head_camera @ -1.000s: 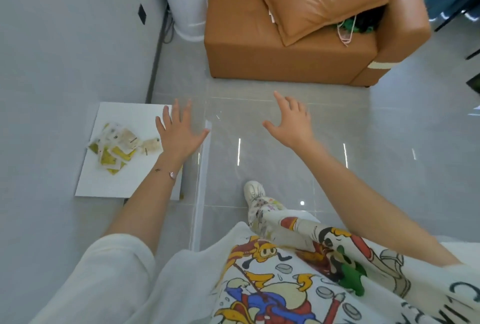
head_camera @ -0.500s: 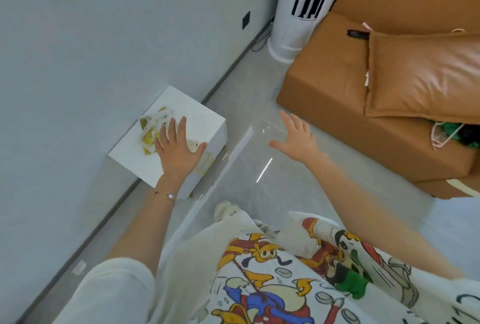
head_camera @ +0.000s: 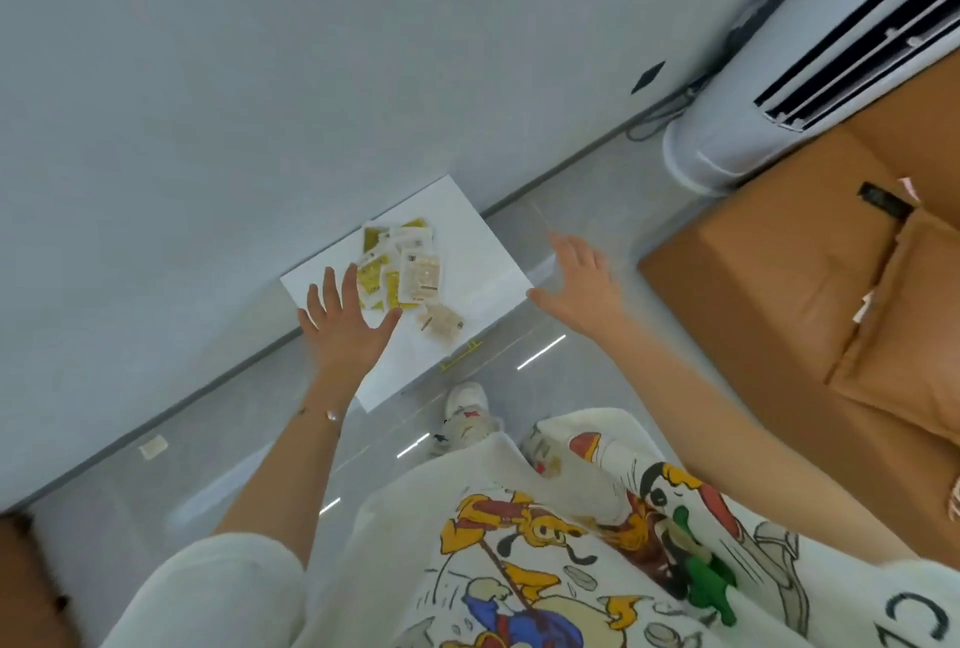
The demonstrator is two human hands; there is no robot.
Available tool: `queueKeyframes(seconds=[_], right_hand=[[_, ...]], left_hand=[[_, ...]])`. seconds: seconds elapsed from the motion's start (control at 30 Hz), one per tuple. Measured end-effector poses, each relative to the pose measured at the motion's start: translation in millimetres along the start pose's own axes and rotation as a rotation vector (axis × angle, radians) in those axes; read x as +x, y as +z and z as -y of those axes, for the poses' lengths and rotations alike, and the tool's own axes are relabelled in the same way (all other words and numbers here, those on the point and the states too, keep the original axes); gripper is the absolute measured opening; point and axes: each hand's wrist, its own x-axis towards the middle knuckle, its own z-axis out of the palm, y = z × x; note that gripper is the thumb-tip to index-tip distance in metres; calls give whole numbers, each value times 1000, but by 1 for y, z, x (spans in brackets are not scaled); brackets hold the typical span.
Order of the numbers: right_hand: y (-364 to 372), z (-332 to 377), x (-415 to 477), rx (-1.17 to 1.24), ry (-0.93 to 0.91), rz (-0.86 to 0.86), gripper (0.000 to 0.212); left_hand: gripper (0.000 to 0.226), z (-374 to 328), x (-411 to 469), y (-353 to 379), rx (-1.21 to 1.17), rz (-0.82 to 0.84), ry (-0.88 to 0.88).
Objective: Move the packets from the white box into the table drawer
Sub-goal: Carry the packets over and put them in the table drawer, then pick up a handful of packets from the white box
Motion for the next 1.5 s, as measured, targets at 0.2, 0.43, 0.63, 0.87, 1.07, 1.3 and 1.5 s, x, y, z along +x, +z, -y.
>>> queueKeyframes(seconds=[0.2,0.43,0.63,0.87,1.07,1.3,1.5], right_hand=[[45,48,93,-9,-118,133,85],[182,62,230,-133,-195,315,99],[252,64,288,-64,-190,381,107],[284,70,290,259,-38,339,115],[279,52,285,512,119,329,85],[270,32,282,439,69,299,18],[259,24,284,670,112,366,3]], left_hand=[[89,15,50,39,-63,131,-176],[98,62,124,147,-134,149,-346],[106,73,166,213,-422,79,-407],[105,55,183,246,-464,-112,-577],[104,54,193,243,-403,-54,-630],[95,39,178,253,-437,-205,-531],[34,30,167,253,-575,-261,-512]])
